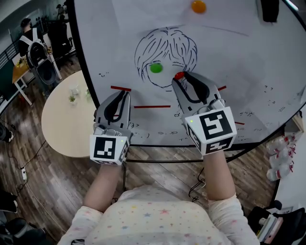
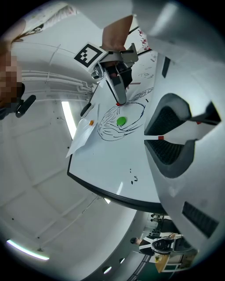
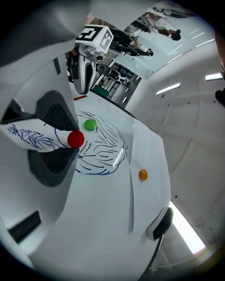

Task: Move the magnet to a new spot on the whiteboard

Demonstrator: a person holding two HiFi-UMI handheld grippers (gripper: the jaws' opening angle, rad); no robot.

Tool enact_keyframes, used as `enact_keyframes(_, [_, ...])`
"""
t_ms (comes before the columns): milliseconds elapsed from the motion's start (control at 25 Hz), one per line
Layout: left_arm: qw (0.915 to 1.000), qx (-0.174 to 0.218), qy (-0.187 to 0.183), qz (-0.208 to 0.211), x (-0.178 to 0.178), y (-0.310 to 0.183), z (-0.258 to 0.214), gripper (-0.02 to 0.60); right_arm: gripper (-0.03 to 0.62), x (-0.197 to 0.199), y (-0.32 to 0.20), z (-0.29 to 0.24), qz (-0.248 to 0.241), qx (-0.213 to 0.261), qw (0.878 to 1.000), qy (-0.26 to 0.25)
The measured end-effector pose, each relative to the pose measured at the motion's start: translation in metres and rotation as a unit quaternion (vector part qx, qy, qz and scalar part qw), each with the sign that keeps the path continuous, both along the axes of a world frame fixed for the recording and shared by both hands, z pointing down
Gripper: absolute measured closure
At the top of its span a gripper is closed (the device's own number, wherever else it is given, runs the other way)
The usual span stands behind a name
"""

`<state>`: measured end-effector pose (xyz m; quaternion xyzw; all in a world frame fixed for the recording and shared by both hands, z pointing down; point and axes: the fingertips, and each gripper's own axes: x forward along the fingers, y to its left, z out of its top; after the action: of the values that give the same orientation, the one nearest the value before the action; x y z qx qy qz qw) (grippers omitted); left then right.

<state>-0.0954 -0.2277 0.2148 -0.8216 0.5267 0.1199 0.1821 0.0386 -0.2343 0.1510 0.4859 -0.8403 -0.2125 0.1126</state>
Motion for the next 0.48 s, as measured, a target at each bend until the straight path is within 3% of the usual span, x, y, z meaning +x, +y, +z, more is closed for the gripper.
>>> enact_keyframes(480, [0.9999, 0.011, 0.001, 0.011, 0.0047, -0.0029, -0.0078, 0.549, 0.471, -0.0044, -0.0058, -0.0023, 0.040, 0.023, 0.998, 0.053])
